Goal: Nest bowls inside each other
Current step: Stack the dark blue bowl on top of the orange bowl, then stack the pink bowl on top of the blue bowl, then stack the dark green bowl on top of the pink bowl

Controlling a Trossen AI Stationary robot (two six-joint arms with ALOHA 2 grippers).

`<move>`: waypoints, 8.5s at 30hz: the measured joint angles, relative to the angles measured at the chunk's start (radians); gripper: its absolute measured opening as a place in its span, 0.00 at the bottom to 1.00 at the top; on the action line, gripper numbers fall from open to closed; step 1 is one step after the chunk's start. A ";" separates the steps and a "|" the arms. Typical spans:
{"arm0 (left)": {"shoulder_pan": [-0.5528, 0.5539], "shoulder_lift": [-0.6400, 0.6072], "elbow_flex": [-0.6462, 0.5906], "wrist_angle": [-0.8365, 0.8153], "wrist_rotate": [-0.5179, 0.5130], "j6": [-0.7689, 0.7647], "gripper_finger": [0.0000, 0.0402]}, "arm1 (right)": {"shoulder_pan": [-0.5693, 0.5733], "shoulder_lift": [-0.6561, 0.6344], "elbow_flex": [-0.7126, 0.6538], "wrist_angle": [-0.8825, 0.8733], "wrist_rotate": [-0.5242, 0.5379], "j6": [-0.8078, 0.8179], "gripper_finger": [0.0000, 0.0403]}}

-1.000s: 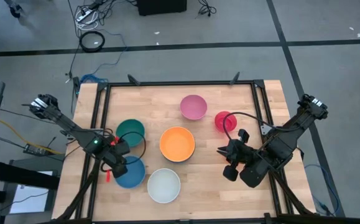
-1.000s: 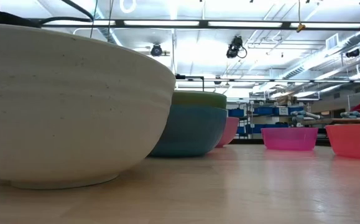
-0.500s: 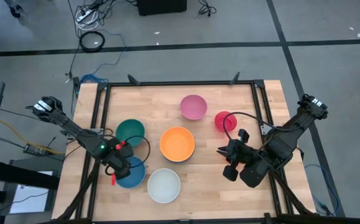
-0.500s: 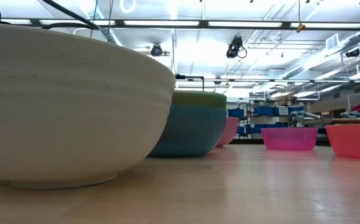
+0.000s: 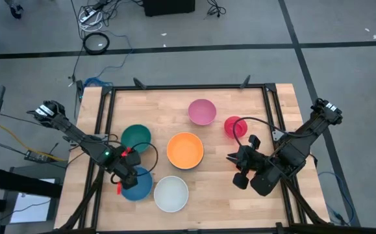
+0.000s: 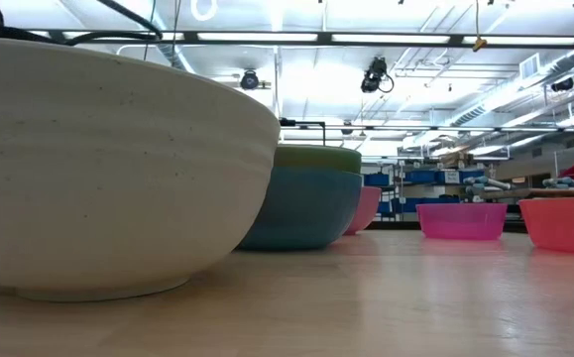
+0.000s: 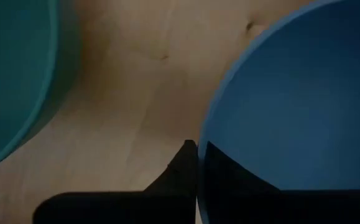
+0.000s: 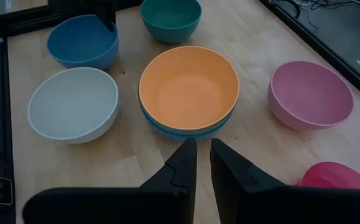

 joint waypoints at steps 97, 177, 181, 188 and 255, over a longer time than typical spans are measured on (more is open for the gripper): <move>0.136 0.028 0.817 -0.571 -0.449 0.281 0.29 | -0.740 0.006 -0.031 0.150 -0.484 -0.918 0.39; -0.037 -0.036 0.760 -0.701 -0.625 0.035 0.29 | -0.477 0.290 -0.076 0.725 -0.761 -0.833 0.01; -0.037 -0.038 0.644 -0.699 -0.566 -0.016 0.29 | -0.474 0.294 -0.076 0.728 -0.779 -0.825 0.06; -0.037 -0.037 0.392 -0.532 -0.450 -0.015 0.29 | -0.460 0.294 -0.076 0.684 -0.786 -0.734 0.22; 0.008 -0.038 0.123 -0.424 -0.468 0.066 0.29 | -0.268 0.292 -0.076 0.661 -0.585 -0.533 0.21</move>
